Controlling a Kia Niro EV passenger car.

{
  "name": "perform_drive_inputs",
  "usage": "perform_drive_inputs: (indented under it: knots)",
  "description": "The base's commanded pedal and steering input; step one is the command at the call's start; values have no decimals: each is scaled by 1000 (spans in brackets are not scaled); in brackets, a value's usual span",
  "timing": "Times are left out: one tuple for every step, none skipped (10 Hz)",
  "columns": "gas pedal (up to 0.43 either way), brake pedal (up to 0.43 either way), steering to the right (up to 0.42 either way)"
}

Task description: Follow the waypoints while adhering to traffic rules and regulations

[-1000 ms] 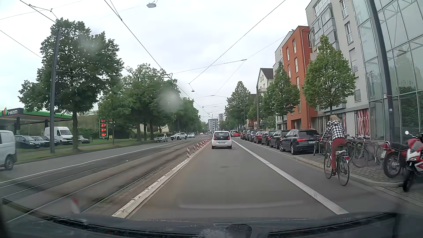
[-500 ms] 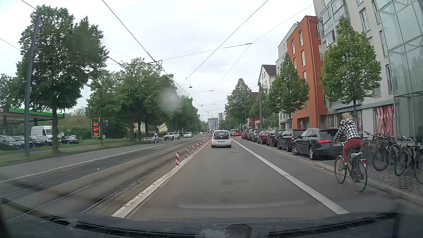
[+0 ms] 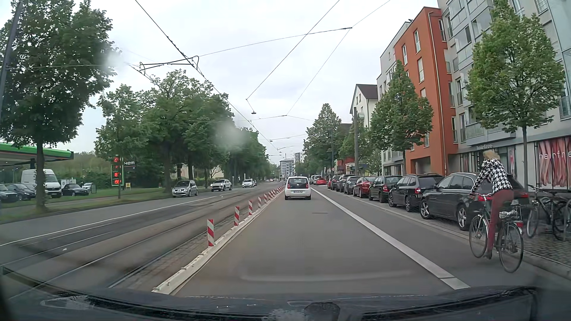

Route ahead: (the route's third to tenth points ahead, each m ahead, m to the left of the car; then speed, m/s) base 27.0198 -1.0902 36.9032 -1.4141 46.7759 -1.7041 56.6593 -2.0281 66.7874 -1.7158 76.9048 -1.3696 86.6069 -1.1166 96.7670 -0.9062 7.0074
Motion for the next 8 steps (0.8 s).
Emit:
perform_drive_inputs:
  knots:
    - [87, 0, 0]
    - [87, 0, 0]
    - [87, 0, 0]
    - [87, 0, 0]
    - [87, 0, 0]
    - [87, 0, 1]
    - [87, 0, 1]
    - [87, 0, 1]
